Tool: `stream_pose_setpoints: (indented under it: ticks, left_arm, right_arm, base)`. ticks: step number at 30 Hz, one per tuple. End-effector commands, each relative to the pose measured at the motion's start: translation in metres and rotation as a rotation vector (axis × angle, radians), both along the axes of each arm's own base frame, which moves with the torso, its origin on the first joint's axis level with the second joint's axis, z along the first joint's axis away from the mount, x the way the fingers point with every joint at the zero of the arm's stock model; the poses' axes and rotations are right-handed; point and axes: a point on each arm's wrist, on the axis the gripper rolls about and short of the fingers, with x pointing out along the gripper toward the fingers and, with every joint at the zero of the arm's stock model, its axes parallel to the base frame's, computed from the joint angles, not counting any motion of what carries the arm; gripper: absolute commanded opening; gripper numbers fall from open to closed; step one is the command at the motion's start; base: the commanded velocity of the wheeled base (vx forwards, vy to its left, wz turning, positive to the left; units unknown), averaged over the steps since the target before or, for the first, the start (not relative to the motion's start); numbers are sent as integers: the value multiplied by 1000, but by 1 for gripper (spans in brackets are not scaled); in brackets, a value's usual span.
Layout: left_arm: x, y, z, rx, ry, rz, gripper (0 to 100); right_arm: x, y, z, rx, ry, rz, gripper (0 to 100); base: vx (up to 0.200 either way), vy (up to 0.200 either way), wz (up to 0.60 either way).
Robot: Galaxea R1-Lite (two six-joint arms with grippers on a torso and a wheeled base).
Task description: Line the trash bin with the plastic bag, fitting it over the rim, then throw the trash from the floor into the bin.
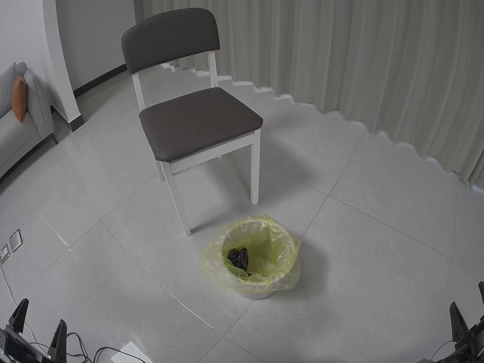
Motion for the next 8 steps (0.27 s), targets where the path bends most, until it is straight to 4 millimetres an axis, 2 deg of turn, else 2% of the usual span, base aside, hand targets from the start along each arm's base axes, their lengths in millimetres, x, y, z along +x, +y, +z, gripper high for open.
stream_pose_setpoints:
  ticks: [1, 8]
  left_arm:
    - [0, 0, -5, 0, 2, 0, 100]
    - [0, 0, -5, 0, 2, 0, 100]
  right_arm:
    - [0, 0, -5, -2, 0, 0, 100]
    - [0, 0, -5, 3, 2, -6, 100]
  base:
    - [0, 0, 0]
    - [0, 0, 0]
